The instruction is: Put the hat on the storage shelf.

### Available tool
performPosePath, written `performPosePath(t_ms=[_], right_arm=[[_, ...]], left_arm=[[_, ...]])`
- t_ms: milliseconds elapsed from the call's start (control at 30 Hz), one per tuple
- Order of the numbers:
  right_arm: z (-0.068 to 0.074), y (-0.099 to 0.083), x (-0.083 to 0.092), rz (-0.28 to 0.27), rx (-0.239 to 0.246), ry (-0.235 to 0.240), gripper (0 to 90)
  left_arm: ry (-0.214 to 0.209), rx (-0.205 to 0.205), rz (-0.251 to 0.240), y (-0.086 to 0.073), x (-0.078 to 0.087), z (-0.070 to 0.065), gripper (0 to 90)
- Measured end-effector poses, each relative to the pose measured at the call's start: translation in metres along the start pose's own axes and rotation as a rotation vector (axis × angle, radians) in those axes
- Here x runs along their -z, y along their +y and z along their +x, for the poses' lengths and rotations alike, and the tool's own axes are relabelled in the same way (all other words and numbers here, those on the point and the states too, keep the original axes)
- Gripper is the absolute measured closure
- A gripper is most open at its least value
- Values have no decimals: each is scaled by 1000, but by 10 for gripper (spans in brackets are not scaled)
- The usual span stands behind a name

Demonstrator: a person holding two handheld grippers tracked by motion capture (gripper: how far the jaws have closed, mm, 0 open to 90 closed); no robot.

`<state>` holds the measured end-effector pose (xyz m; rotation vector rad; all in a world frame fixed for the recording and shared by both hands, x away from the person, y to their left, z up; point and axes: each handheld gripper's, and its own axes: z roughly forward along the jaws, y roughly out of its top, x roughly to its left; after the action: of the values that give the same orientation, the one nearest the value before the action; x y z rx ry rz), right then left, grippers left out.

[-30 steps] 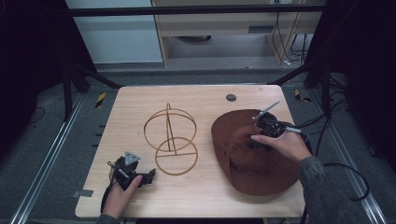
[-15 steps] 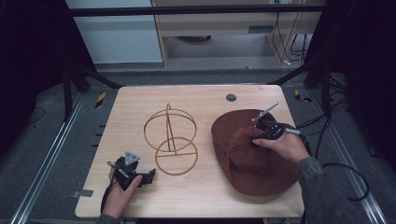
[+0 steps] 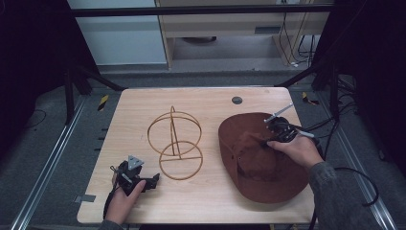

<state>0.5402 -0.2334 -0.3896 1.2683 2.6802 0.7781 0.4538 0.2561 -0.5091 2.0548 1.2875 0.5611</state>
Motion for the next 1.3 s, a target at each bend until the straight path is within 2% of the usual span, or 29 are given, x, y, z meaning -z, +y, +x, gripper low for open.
performPosePath(t_ms=[233,433,933,1300], right_arm=[[1,1,19,-80,-11,17,893],[6,4,40,-149,5,23,893],[38,33,92,-272,114,-4,893],[57,45,133,-357,169,-15,893]], left_arm=[[0,-1,1,0,0,0,0],[-1,-1,0,0,0,0,0],[-1,0,2,0,1,-1,0],[0,0,0,0,0,-1,0]])
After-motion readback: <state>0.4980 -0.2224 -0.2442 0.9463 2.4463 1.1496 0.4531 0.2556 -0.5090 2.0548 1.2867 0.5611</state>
